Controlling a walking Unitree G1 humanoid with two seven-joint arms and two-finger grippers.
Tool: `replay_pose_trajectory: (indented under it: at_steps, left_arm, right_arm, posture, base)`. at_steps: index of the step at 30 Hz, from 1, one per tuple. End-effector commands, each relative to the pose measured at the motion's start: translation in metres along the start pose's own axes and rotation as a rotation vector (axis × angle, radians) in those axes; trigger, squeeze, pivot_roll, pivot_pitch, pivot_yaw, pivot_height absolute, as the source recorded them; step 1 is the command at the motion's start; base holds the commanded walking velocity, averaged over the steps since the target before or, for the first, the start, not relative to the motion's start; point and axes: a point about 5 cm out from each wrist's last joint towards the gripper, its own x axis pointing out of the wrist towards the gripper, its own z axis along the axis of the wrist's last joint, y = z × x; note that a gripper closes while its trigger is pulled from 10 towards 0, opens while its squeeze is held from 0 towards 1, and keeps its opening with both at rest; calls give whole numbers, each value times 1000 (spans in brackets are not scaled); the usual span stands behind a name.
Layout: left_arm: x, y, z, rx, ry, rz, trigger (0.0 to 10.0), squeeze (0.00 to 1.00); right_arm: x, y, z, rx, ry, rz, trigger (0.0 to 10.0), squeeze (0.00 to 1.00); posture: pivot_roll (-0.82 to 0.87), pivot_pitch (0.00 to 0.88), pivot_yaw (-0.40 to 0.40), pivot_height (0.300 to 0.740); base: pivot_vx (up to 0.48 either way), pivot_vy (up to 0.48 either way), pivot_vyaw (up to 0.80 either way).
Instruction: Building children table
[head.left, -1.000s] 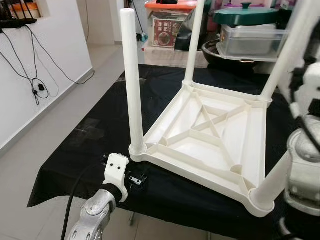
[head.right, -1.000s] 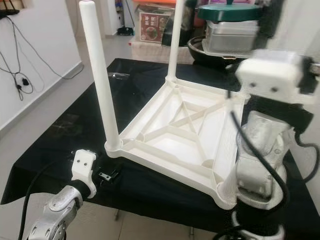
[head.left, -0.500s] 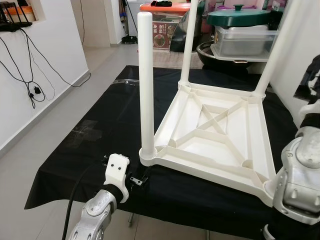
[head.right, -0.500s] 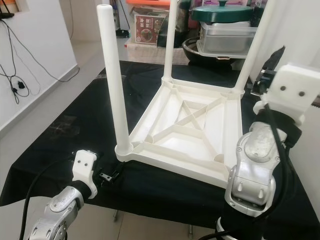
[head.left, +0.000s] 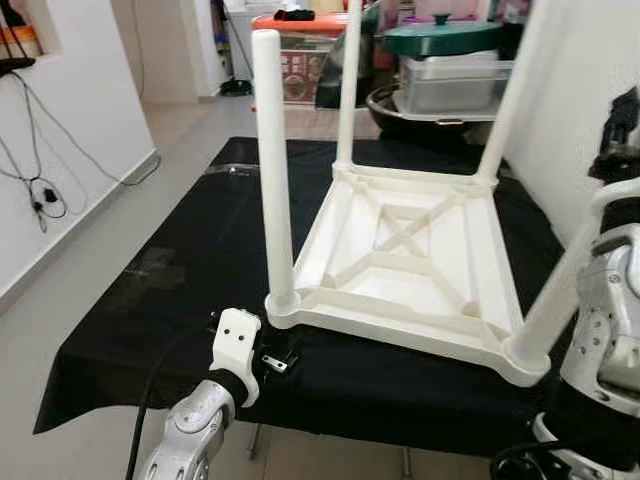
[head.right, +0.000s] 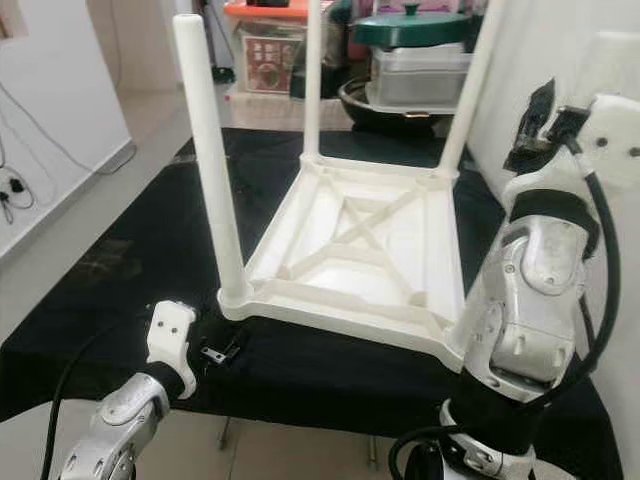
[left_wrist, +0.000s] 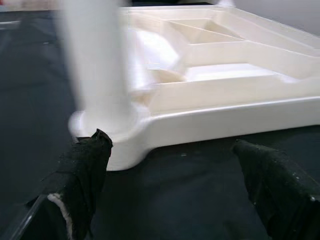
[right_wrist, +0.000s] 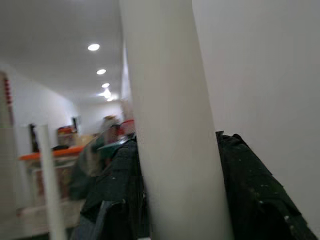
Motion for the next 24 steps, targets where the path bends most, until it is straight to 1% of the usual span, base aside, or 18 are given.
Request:
replay_pose_trajectory:
  at_steps: [1,2,4,5,9,10,13,14,15,16,17,18,19,22,23,24]
  left_arm:
    - [-1,1,-4,11,13,8,10000,0]
    - [-1,1,-5,12,15,8,10000,0]
    - [-1,1,-5,13,18,6,10000,0]
    - [-1,0,-6,12,19,6,10000,0]
    - [-1,0,-6,12,20,7,10000,0]
    - [-1,0,-6,12,20,7,10000,0]
    - [-1,0,-5,13,19,6,10000,0]
    - [-1,0,-5,13,19,6,10000,0]
    - [-1,0,-5,13,19,5,10000,0]
    - [-1,0,-5,13,19,4,10000,0]
    - [-1,0,-5,13,19,4,10000,0]
    - [-1,0,-5,13,19,4,10000,0]
    - [-1,0,-5,13,19,4,10000,0]
    - [-2,0,-5,12,18,5,10000,0]
    - [-2,0,-5,12,18,5,10000,0]
    - [-2,1,-5,13,19,7,10000,0]
  right_arm:
    - [-2,18,-22,55,127,115,0,0]
    - [-2,22,-24,57,145,150,0,0]
    - [-2,24,-30,78,194,164,0,0]
    - [-4,24,-37,108,248,170,0,0]
    - [-5,25,-46,156,309,174,0,0]
    - [-5,25,-46,156,309,174,0,0]
    - [-3,23,-54,214,380,145,0,0]
    - [-3,23,-54,214,380,145,0,0]
    - [-2,22,-57,250,416,127,0,0]
    - [0,19,-62,310,471,97,0,0]
    - [0,19,-62,310,471,97,0,0]
    - [1,19,-64,331,490,84,0,0]
    - [2,15,-72,413,551,7,0,0]
    - [1,11,-83,505,616,-94,0,0]
    - [1,11,-83,505,616,-94,0,0]
    - [-6,8,-99,595,678,-181,0,0]
  posture:
    - [-87,0,-41,740]
    - [-88,0,-43,740]
    - [-87,0,-44,740]
    - [-85,0,-46,740]
    - [-85,0,-46,740]
    - [-85,0,-46,740]
    - [-80,0,-49,740]
    - [-80,0,-49,740]
    - [-80,0,-50,740]
    - [-80,0,-53,740]
    - [-80,0,-53,740]
    - [-80,0,-53,740]
    - [-79,0,-54,740]
    - [-77,0,-60,740]
    - [-77,0,-60,740]
    - [-74,0,-62,740]
  base:
    - [0,0,0]
    - [0,0,0]
    - [0,0,0]
    - [0,0,0]
    - [0,0,0]
    - [0,0,0]
    - [0,0,0]
    - [0,0,0]
    - [0,0,0]
    - [0,0,0]
    - [0,0,0]
    - [0,0,0]
    - [0,0,0]
    - [0,0,0]
    - [0,0,0]
    - [0,0,0]
